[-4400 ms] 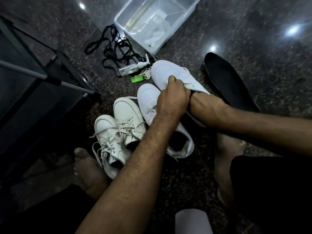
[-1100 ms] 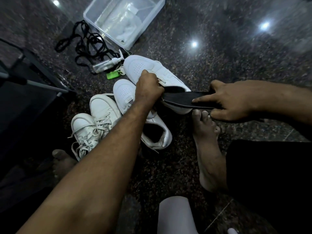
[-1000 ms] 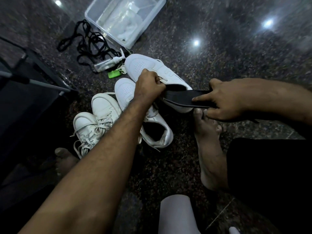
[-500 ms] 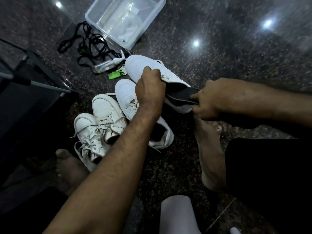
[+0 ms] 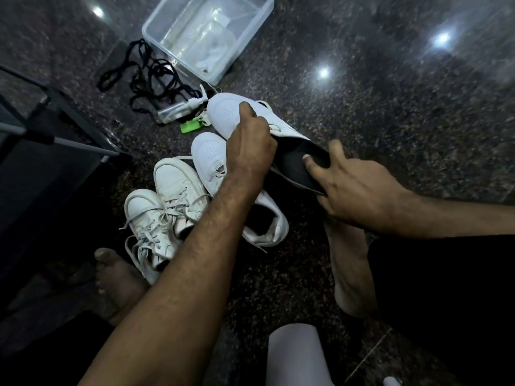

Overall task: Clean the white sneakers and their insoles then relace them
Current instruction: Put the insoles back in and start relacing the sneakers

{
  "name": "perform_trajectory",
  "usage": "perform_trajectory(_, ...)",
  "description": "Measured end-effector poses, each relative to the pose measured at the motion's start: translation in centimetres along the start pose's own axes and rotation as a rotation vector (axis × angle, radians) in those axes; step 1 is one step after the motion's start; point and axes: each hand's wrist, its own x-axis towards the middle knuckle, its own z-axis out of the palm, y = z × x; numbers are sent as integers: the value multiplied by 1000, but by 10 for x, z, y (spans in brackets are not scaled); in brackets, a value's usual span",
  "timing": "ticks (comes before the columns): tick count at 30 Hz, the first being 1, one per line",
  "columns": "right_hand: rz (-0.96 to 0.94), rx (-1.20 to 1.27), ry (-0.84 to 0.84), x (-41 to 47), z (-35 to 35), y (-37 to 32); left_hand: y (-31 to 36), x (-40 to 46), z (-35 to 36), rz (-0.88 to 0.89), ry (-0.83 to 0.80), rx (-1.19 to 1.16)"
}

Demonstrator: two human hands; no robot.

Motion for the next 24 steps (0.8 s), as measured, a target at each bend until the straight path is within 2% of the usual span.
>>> perform_trajectory(2, -16, -31, 13, -1, 2, -2, -3, 0, -6, 85, -55, 63)
perform_trajectory(7, 0, -138, 46, -1, -5, 1, -12, 17, -26, 321, -153, 390)
perform_trajectory(11, 52, -200, 76, 9, -14, -1, 6, 27, -35, 431, -204, 504)
perform_trajectory(14, 42, -133, 77, 17, -10, -1, 21, 27, -33, 416, -213, 443)
perform_trajectory(19, -61, -145, 185, 12, 18, 14, 3, 22, -18, 246, -209, 130)
perform_trajectory(24, -190, -128, 271, 15, 21, 26, -1, 15, -12, 235, -155, 75)
